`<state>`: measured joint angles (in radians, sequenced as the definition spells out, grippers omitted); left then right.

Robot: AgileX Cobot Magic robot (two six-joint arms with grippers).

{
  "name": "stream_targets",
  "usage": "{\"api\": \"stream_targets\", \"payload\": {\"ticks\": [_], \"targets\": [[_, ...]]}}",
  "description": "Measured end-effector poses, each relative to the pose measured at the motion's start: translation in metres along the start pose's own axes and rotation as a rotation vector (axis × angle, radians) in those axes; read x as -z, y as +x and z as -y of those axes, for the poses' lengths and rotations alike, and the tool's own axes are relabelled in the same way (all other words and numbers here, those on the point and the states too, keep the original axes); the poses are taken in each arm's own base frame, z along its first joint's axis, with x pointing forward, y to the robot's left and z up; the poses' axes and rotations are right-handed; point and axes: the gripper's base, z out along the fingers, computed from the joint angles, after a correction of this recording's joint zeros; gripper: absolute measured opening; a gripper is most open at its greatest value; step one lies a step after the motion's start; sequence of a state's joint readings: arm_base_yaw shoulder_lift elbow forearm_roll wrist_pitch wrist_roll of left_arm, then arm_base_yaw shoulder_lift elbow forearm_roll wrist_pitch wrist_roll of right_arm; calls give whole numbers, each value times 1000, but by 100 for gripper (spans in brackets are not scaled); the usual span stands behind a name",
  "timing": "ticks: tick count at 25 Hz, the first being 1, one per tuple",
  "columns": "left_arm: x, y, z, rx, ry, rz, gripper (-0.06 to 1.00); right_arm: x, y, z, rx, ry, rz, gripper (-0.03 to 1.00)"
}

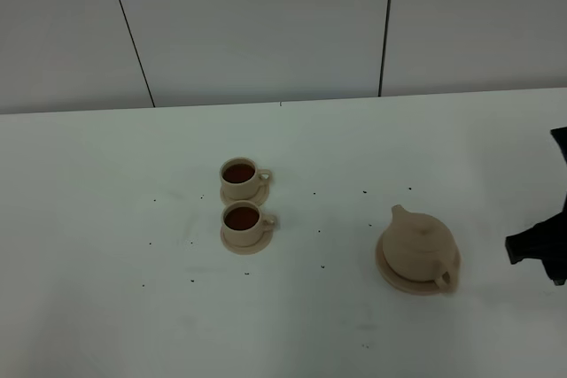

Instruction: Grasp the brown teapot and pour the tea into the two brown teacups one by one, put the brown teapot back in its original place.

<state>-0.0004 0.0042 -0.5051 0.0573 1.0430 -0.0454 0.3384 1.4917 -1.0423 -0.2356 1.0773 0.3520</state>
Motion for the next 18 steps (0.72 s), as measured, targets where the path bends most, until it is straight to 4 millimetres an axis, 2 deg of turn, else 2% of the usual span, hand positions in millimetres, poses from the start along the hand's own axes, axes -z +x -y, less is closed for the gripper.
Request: {"api": "stream_targets", "payload": {"ticks": [12, 15, 18], "targets": [[0, 0, 0, 0, 0, 0, 26, 51, 35, 66, -163, -104, 36, 57], [0, 0, 0, 0, 0, 0, 26, 64, 45, 77, -183, -124, 88, 57], [0, 0, 0, 0, 0, 0, 26, 71, 63, 81, -178, -142, 129, 57]]}}
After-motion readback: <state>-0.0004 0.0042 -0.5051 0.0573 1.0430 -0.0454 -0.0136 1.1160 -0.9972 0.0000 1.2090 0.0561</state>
